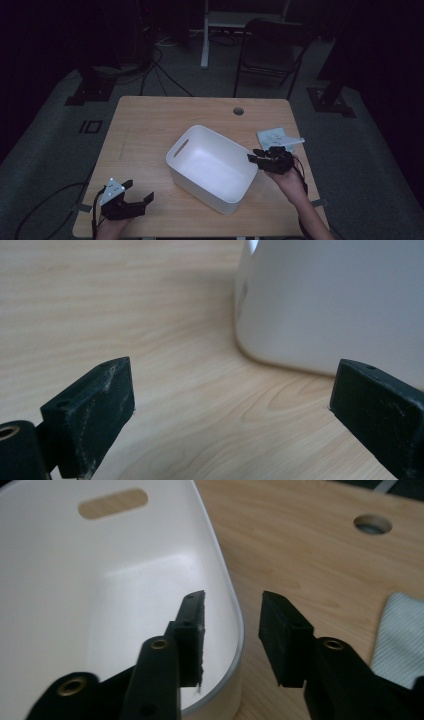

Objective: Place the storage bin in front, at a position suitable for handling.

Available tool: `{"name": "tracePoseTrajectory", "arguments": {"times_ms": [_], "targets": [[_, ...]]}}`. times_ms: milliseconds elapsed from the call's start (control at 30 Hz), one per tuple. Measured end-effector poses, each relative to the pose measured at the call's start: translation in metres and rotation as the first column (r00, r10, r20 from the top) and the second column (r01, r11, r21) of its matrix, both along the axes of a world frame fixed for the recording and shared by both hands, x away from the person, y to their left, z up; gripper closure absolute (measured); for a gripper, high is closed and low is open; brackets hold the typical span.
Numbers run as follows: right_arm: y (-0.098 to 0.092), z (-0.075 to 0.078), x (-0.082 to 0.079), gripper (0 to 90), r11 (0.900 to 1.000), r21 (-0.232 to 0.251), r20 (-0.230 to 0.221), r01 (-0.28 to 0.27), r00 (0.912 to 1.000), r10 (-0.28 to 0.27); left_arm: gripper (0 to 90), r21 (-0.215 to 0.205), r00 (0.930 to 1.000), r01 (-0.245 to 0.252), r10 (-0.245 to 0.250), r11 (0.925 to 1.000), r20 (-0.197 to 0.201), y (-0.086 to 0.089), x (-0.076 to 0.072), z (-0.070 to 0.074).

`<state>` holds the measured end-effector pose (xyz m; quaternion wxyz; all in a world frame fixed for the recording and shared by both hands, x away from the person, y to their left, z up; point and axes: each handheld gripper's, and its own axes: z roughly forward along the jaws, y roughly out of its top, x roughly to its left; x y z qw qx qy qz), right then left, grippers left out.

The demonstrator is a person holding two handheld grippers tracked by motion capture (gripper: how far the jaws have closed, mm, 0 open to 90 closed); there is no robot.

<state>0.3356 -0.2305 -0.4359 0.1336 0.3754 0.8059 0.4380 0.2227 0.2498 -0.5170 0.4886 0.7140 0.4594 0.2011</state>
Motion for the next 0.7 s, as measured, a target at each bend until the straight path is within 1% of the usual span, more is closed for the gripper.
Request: {"name": "tracePoseTrajectory", "arguments": {"times_ms": [33, 100, 133, 167, 233, 367, 400, 433, 500, 533, 600, 667, 700], "targets": [[-0.001, 0.002, -0.002, 59.0, 1.0, 0.012, 0.009, 0.003, 1.0, -0.003, 4.2, 0.003, 1.0, -0.003, 0.003, 1.0, 0.008, 0.0, 0.001, 0.003], [-0.003, 0.007, -0.006, 51.3, 0.999, 0.044, 0.021, 0.007, 0.9998, -0.007, 4.2, -0.003, 0.9997, 0.007, -0.006, 1.0, 0.022, 0.0, 0.005, 0.011], [-0.004, 0.009, -0.008, 50.1, 0.999, 0.051, 0.032, 0.01, 0.9994, -0.011, 4.2, -0.003, 0.9997, 0.007, -0.006, 1.0, 0.022, 0.0, 0.005, 0.011], [-0.003, 0.011, -0.01, 46.8, 0.999, 0.052, 0.043, 0.013, 0.999, -0.015, 4.2, -0.009, 0.9994, 0.01, -0.01, 0.9999, 0.032, 0.0, 0.01, 0.017], [-0.003, 0.012, -0.015, 46.2, 0.998, 0.059, 0.063, 0.024, 0.9976, -0.028, 4.2, -0.011, 0.9989, 0.019, -0.018, 0.9998, 0.043, -0.002, 0.016, 0.025], [-0.004, 0.011, -0.02, 45.9, 0.996, 0.086, 0.08, 0.022, 0.9963, -0.029, 4.3, -0.054, 0.9968, 0.049, -0.045, 0.9974, 0.066, -0.007, 0.029, 0.04], [-0.005, 0.011, -0.021, 45.8, 0.995, 0.092, 0.079, 0.028, 0.9963, -0.036, 5.3, -0.055, 0.9959, 0.063, -0.059, 0.9965, 0.068, -0.009, 0.033, 0.043], [-0.006, 0.01, -0.022, 43.7, 0.993, 0.113, 0.073, 0.028, 0.9967, -0.037, 5.4, -0.048, 0.9956, 0.068, -0.065, 0.9965, 0.067, -0.011, 0.036, 0.045], [-0.008, 0.01, -0.025, 44.5, 0.991, 0.121, 0.077, 0.05, 0.9952, -0.06, 5.4, -0.042, 0.9933, 0.09, -0.087, 0.9951, 0.076, -0.016, 0.042, 0.051], [-0.009, 0.01, -0.027, 44.4, 0.99, 0.133, 0.078, 0.054, 0.9948, -0.065, 5.5, -0.033, 0.9925, 0.094, -0.091, 0.9951, 0.082, -0.019, 0.045, 0.054], [-0.01, 0.01, -0.031, 43.8, 0.989, 0.13, 0.09, 0.074, 0.9922, -0.086, 6.0, -0.032, 0.9906, 0.105, -0.102, 0.994, 0.091, -0.023, 0.05, 0.058], [-0.01, 0.01, -0.035, 44.9, 0.988, 0.129, 0.095, 0.083, 0.9909, -0.096, 7.2, -0.042, 0.9887, 0.115, -0.111, 0.9924, 0.101, -0.026, 0.055, 0.064], [-0.01, 0.01, -0.036, 47.6, 0.988, 0.126, 0.099, 0.095, 0.9892, -0.107, 12.2, -0.043, 0.9876, 0.122, -0.117, 0.9916, 0.105, -0.027, 0.058, 0.067]]}}
